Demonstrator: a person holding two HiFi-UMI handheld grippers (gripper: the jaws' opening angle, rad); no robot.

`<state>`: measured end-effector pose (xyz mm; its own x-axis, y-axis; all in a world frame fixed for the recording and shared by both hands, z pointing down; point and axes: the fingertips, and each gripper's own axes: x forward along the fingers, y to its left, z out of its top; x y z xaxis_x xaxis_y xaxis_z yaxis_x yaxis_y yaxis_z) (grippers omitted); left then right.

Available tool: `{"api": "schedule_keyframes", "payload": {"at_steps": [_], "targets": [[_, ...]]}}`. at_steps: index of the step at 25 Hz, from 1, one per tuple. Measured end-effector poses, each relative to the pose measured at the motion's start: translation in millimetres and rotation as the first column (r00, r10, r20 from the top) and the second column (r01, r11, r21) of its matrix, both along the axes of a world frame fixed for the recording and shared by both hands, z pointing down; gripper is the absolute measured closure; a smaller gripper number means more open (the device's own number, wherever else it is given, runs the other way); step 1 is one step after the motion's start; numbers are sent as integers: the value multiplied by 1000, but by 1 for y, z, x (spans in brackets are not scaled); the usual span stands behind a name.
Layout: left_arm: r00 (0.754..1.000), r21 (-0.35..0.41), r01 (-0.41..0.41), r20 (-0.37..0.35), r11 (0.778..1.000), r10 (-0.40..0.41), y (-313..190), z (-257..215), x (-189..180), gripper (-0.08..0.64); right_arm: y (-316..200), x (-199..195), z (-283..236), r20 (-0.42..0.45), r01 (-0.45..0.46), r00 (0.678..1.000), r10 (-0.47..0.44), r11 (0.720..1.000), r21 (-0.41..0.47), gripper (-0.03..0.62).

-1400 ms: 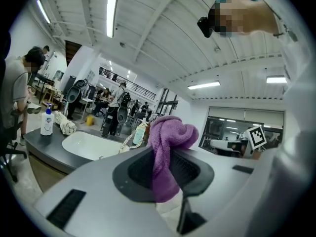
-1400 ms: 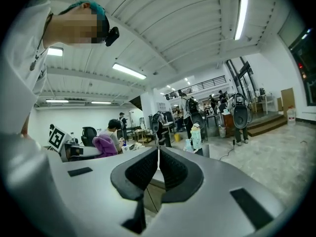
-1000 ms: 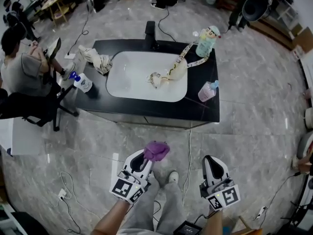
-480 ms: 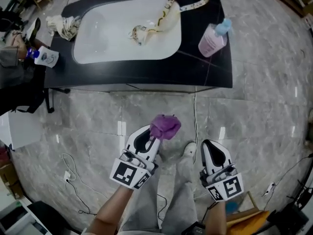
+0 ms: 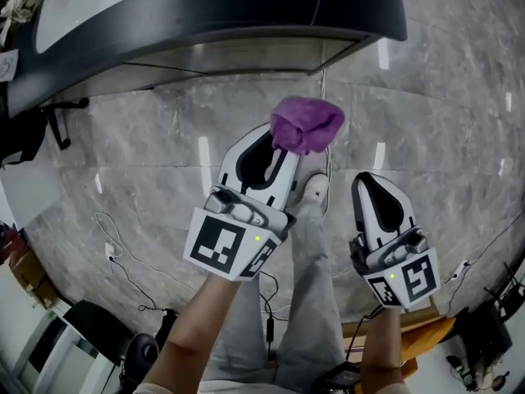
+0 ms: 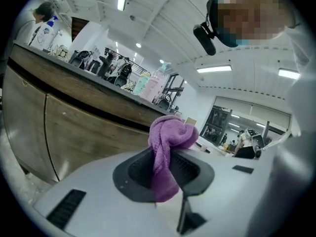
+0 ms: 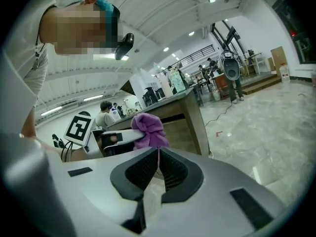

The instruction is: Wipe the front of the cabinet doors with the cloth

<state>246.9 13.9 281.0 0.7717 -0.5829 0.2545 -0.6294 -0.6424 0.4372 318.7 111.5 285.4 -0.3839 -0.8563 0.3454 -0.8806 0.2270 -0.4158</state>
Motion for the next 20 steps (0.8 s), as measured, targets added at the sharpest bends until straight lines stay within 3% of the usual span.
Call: {"api": "schedule_keyframes", "payload": {"at_steps": [8,11,16,20], "targets": [[1000,-35,-5,-4,999,5,-21,38,51,483,-1,23,40,-5,31,999,-31,997,-72,563],[1000,-9,0,-12,1000,0,-35,42,64,483,-9,33,52,-13,-9,1000,8,998,-68,563],[1000,-7,16,-21,1000,-16,-62,54,72,483,-32,42,42,2,-103,995,103,994,31,563],[1000,-1,-7,-14,1000,7,-66,56,63,482,-36,33,46,27,-145,989,145,989,13,563]]}}
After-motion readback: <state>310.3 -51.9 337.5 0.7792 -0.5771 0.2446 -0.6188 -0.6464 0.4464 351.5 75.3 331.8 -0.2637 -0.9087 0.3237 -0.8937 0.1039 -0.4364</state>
